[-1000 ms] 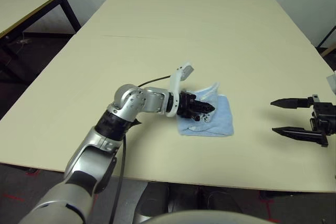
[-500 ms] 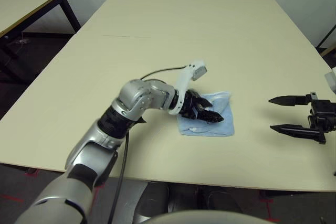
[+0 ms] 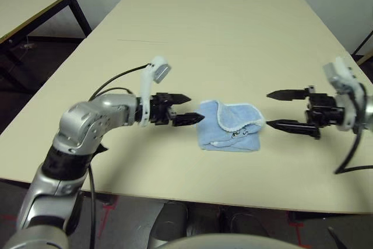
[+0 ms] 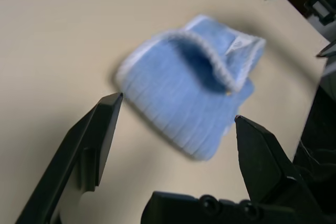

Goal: Fold the towel and set it aside.

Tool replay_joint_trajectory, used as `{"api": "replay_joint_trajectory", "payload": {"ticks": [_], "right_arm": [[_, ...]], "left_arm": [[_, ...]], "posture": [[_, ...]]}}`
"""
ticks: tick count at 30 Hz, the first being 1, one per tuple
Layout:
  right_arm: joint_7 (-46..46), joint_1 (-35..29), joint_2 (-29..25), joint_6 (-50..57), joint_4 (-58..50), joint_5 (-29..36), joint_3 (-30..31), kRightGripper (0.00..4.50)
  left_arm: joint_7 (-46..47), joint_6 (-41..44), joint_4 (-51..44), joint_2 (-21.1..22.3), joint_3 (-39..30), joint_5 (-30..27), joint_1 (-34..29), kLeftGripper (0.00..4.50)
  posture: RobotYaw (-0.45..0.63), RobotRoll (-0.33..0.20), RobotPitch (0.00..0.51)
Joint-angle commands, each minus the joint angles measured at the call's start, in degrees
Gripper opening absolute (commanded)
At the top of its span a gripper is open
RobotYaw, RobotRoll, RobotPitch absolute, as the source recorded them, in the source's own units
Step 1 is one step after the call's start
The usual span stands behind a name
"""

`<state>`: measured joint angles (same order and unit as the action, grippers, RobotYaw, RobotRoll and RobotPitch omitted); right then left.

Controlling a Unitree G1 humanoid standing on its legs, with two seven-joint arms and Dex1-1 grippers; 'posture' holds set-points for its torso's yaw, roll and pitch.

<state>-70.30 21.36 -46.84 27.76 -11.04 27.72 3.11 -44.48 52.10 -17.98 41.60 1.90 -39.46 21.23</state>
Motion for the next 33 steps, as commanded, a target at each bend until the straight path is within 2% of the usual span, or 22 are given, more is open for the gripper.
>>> {"api": "replay_joint_trajectory", "payload": {"ticks": [1, 5, 14, 17, 22, 27, 33], "right_arm": [[1.9, 0.8, 1.7, -3.4, 0.2, -4.8, 3.6, 4.5], [4.5, 1.1, 4.9, -5.0, -0.4, -7.3, 5.9, 4.5], [8.7, 1.0, 8.7, -6.5, 1.0, -14.1, 11.5, 4.5], [10.6, 1.1, 10.4, -6.5, 2.0, -15.3, 11.8, 3.9], [12.0, 0.6, 11.9, -5.2, 1.9, -15.6, 12.0, 1.97], [12.8, 0.0, 11.1, -3.8, 1.5, -15.5, 10.9, 0.02], [15.6, -0.8, 10.8, 4.0, 0.0, -10.5, 4.8, 0.02]], "left_arm": [[-0.3, -2.6, 0.4, 0.1, -1.9, 1.4, -2.1, 4.49], [0.1, -2.8, 0.0, -0.3, -2.2, 1.8, -3.3, 4.49], [1.7, -1.1, -1.0, -1.6, -2.3, 1.3, -3.1, 4.49], [2.0, -0.9, -0.9, -1.8, -2.4, 1.3, -3.1, 4.5], [2.1, -0.8, -0.6, -2.1, -2.4, 1.3, -2.6, 4.5], [2.0, -1.0, -0.4, -2.1, -2.4, 1.5, -2.7, 4.5], [2.0, -1.2, 0.1, -2.7, -2.0, 1.6, -2.4, 4.5]], "posture": [[0.19, 0.0, 0.071], [0.19, 0.0, 0.075], [0.2, 0.0, 0.085], [0.2, 0.0, 0.085], [0.19, 0.0, 0.084], [0.19, 0.0, 0.083], [0.17, 0.0, 0.081]]}}
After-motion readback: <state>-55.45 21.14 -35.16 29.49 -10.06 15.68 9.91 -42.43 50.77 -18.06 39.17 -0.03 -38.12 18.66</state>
